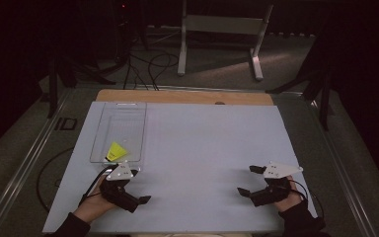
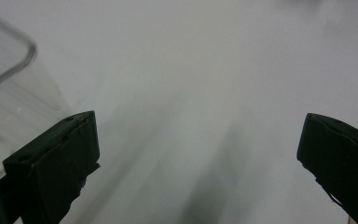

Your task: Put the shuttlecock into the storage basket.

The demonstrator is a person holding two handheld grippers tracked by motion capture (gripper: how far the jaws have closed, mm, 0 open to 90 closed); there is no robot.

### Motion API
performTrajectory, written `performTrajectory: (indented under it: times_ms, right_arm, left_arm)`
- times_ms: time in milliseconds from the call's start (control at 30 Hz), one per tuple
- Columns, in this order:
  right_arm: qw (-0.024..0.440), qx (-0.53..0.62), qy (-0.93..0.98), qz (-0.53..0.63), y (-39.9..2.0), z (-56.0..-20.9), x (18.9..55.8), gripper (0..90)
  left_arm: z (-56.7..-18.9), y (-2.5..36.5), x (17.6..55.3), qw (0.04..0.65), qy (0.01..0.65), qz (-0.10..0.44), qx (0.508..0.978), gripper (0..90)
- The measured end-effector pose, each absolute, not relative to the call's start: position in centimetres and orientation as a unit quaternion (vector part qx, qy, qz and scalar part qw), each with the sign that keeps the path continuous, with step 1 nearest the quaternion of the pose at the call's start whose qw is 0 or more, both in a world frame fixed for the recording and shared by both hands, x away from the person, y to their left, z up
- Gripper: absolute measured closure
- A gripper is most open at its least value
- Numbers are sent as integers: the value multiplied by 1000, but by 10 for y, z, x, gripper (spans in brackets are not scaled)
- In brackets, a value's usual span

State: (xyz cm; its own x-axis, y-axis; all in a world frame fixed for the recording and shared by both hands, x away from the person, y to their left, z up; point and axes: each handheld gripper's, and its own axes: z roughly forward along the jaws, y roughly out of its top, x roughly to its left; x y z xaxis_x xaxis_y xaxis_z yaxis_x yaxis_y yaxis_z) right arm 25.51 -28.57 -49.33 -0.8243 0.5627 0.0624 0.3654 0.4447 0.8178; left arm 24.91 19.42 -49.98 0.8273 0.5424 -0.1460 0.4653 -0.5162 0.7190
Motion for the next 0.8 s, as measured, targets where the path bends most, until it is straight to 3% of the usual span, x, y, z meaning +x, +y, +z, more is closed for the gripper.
performTrajectory:
  times_ms: [600,800]
  right_arm:
    - [119,299,836,444,-293,-500,254,94]
    - [129,307,836,437,-293,-504,257,94]
  left_arm:
    - [-504,225,240,398,361,96,838,0]
    - [-510,230,242,406,369,84,832,0]
